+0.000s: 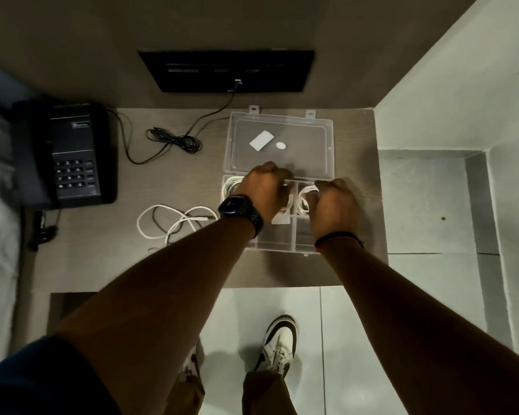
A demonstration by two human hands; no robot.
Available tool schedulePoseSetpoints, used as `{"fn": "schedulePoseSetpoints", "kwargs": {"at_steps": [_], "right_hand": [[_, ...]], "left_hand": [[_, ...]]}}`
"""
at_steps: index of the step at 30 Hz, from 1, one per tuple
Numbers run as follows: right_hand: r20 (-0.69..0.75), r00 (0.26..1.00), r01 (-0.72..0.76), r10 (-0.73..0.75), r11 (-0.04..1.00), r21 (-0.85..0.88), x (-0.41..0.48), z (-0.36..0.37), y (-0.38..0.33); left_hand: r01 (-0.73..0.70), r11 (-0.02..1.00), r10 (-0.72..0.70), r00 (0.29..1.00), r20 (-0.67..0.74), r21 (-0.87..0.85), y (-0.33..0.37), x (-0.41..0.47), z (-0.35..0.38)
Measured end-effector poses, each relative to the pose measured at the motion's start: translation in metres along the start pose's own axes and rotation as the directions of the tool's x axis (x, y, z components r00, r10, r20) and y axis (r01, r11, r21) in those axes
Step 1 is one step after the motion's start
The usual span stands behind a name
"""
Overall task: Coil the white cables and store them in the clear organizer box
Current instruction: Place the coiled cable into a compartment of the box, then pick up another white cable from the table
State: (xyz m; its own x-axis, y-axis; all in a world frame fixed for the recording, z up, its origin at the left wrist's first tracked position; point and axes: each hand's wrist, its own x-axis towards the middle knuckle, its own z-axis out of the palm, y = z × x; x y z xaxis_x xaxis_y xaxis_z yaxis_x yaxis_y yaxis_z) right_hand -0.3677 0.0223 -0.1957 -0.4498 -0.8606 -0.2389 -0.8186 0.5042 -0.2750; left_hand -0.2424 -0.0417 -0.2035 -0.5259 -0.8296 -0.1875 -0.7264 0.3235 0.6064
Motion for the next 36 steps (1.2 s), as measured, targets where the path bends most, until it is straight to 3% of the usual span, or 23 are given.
{"fn": "schedulePoseSetpoints", "kwargs": {"at_steps": [4, 8, 11, 14, 17, 20, 24, 29, 32, 36], "right_hand": [[-0.002, 0.979, 0.202, -0.203, 0.973, 0.115, -0.02, -0.005, -0.051], [0.157, 0.891, 0.414, -0.426, 0.905, 0.099, -0.032, 0.02, -0.112], [0.327, 0.774, 0.599, -0.542, 0.794, -0.102, -0.038, 0.054, -0.152], [0.398, 0.733, 0.665, -0.552, 0.704, -0.248, -0.042, 0.08, -0.173], [0.397, 0.75, 0.652, -0.53, 0.692, -0.31, -0.047, 0.093, -0.18], [0.353, 0.784, 0.611, -0.511, 0.735, -0.294, -0.047, 0.09, -0.186], [0.324, 0.791, 0.574, -0.519, 0.812, -0.102, -0.041, 0.053, -0.201], [0.377, 0.816, 0.353, -0.438, 0.894, 0.274, -0.043, -0.045, -0.224], [0.431, 0.781, 0.341, -0.453, 0.886, 0.313, -0.045, -0.122, -0.242], [0.333, 0.872, 0.207, -0.36, 0.886, 0.414, -0.062, -0.256, -0.273]], "left_hand": [[0.209, 0.978, -0.211, 0.96, -0.185, -0.031, -0.056, -0.048, -0.051], [0.385, 0.922, -0.37, 0.911, -0.184, 0.051, -0.119, -0.095, -0.084], [0.374, 0.911, -0.363, 0.927, -0.091, 0.175, -0.156, -0.118, -0.094], [0.266, 0.91, -0.295, 0.955, 0.046, 0.317, -0.174, -0.124, -0.092], [0.22, 0.897, -0.274, 0.957, 0.094, 0.382, -0.185, -0.124, -0.087], [0.192, 0.902, -0.229, 0.972, 0.051, 0.385, -0.187, -0.124, -0.087], [0.196, 0.953, -0.201, 0.98, 0.001, 0.233, -0.174, -0.125, -0.098], [0.196, 0.974, -0.173, 0.968, -0.184, 0.115, -0.129, -0.118, -0.151], [0.169, 0.983, -0.136, 0.932, -0.336, 0.071, -0.087, -0.112, -0.207], [0.228, 0.971, -0.166, 0.867, -0.47, 0.078, -0.009, -0.112, -0.303]]}}
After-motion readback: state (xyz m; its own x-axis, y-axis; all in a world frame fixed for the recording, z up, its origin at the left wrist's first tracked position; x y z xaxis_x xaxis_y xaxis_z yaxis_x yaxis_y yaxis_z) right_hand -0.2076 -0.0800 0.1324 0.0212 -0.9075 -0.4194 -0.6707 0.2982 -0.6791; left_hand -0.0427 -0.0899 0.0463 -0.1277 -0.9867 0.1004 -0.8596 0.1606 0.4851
